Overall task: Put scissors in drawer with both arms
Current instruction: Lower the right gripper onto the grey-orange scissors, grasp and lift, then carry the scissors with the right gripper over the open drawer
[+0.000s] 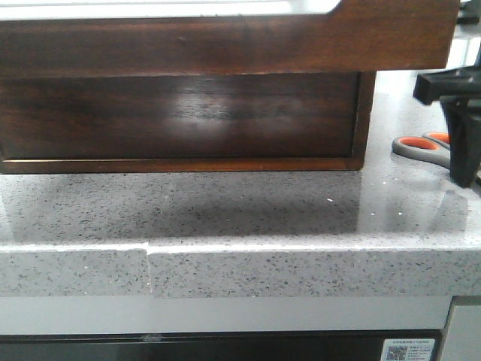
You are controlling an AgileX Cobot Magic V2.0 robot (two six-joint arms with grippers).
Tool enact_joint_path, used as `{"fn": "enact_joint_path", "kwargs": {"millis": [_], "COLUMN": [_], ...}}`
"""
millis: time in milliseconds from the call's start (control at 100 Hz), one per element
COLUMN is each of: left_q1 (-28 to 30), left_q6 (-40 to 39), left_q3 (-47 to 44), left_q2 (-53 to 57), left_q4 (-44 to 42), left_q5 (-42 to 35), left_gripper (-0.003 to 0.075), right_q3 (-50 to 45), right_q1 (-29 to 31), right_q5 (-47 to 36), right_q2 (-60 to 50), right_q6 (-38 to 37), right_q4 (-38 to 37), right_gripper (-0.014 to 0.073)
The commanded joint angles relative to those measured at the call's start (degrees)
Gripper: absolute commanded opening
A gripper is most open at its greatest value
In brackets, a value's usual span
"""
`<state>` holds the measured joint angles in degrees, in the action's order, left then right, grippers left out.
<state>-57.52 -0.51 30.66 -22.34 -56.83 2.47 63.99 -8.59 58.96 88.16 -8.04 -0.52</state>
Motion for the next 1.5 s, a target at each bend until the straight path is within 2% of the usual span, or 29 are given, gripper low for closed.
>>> {"fn": "enact_joint_path", "kwargs": {"millis": [0, 90, 380, 520, 690, 940, 1150, 1280, 1490], "left_q1": [-0.4, -0.4, -0.4, -0.4, -0.4, -0.4, -0.4, -0.4, -0.4], "left_q6": [-0.8, -0.8, -0.8, -0.8, -0.8, -0.8, -0.8, -0.8, -0.8], "left_q3": [2.1, 2.1, 2.1, 2.1, 2.1, 2.1, 2.1, 2.1, 2.1], "left_q2": [-0.3, -0.3, -0.3, -0.3, -0.3, -0.3, -0.3, -0.3, -0.3], "left_q4": [0.7, 0.7, 0.9, 2.2, 2.2, 2.8, 5.5, 5.5, 5.5], "left_q5": [-1.9, -1.9, -1.9, -1.9, -1.9, -1.8, -1.8, -1.8, -1.8], "left_gripper": [0.0259, 0.0259, 0.0259, 0.0259, 0.0259, 0.0259, 0.0259, 0.0259, 0.0259], "right_q3": [1.9, 1.9, 1.9, 1.9, 1.9, 1.9, 1.9, 1.9, 1.9], "right_q1": [0.0, 0.0, 0.0, 0.0, 0.0, 0.1, 0.1, 0.1, -2.2], "right_q5": [-0.8, -0.4, 0.2, 0.2, 0.9, -2.2, -11.4, -20.2, -31.6], "right_q2": [-1.3, -0.8, -0.3, -0.5, -3.4, -17.0, -29.2, -36.0, -42.1], "right_q6": [0.3, 0.3, 0.3, 0.3, 0.3, 0.3, 0.3, 0.3, 2.6], "right_q4": [-0.1, -0.1, -0.7, -1.9, -3.5, -4.3, -4.1, -1.3, 0.5], "right_gripper": [0.0417, 0.0370, 0.0029, -0.0056, -0.0062, -0.0062, -0.0062, -0.0062, -0.0062]}}
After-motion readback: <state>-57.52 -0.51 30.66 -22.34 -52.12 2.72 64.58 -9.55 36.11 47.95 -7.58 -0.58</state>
